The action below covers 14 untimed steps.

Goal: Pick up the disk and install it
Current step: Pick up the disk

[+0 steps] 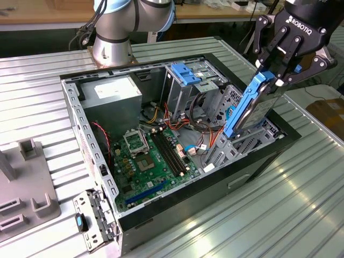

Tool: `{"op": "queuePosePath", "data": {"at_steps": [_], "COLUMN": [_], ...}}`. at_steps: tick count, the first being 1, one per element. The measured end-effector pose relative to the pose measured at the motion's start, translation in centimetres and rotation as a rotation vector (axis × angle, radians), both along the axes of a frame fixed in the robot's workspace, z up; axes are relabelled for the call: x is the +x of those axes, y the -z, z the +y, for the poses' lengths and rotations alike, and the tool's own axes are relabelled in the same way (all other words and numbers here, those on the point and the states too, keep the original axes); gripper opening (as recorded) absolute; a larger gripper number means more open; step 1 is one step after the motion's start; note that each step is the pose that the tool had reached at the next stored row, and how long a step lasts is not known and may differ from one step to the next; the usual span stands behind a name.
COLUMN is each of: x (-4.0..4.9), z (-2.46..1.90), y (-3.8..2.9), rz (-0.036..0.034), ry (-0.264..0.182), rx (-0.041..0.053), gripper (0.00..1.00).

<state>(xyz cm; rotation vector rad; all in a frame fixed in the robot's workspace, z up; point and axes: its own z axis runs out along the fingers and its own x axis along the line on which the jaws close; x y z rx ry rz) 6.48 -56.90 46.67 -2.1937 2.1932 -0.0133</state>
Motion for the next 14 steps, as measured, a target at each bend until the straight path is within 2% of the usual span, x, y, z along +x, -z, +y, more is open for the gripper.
{"op": "queuePosePath", "data": {"at_steps": [5, 14], "x": [0.00, 0.00], "z": [0.00, 0.00], "y": [0.02, 0.49], "rz": [0.0000, -0.0006], "ry": [0.000, 0.000], "rx": [0.0002, -0.0001], "gripper": [0.37, 0.37]}}
